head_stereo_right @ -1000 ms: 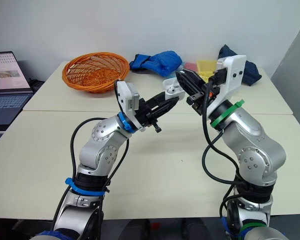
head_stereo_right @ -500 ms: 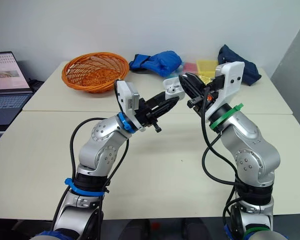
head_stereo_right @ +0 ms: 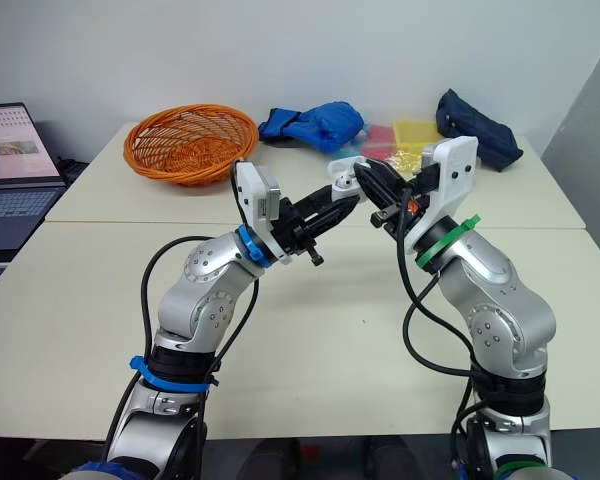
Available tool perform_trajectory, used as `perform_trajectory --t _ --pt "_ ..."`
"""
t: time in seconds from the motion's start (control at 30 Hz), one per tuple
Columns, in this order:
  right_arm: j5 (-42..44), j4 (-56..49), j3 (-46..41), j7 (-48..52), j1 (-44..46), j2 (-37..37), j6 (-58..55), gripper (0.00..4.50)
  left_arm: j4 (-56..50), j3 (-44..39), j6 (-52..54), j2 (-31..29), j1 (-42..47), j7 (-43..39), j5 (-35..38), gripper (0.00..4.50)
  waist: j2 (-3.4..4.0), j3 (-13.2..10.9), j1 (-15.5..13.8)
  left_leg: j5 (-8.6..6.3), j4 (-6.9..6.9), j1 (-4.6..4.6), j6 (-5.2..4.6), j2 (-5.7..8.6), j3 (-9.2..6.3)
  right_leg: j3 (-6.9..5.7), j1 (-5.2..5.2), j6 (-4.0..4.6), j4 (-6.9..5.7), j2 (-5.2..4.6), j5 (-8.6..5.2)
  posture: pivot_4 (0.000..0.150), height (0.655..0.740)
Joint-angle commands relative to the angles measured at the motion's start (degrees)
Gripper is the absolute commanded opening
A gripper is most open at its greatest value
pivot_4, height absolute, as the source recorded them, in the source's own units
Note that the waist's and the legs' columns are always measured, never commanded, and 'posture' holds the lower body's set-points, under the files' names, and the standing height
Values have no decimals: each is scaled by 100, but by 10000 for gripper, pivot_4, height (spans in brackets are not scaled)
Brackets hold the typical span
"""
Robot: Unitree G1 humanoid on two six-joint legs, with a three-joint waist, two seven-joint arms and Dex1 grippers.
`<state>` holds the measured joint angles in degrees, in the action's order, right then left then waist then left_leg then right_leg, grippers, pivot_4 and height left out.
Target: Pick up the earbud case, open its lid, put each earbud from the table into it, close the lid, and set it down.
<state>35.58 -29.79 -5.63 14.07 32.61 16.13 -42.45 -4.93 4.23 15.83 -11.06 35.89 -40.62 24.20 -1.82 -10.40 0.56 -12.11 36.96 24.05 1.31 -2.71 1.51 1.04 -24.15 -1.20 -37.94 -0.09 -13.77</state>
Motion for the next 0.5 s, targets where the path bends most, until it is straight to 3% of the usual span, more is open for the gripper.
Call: perform_trajectory --t 0.03,0.37,0.4,0.5 --pt "34 -118 -29 -19 25 59 -1 7199 -258 -104 -128 48 164 2 128 7511 0 0 0 0 0 0 0 0 0 0 0 0 0 0 0 1500 7400" --pt "14 -133 -22 6 102 127 6 42601 -252 -110 -133 45 135 -24 124 7511 0 0 -5 0 -1 0 0 0 0 0 0 0 1 0 0 1500 7400" --pt "36 -139 -58 7 114 138 11 44631 -250 -108 -131 52 135 -27 120 7511 0 0 -5 0 -1 0 0 0 0 0 0 0 1 0 0 1500 7400" --pt "285 -196 -253 1 197 155 -55 44631 -247 -110 -124 51 124 -42 121 7511 0 0 -5 0 -1 2 0 0 1 1 0 0 3 0 0 1500 7400"
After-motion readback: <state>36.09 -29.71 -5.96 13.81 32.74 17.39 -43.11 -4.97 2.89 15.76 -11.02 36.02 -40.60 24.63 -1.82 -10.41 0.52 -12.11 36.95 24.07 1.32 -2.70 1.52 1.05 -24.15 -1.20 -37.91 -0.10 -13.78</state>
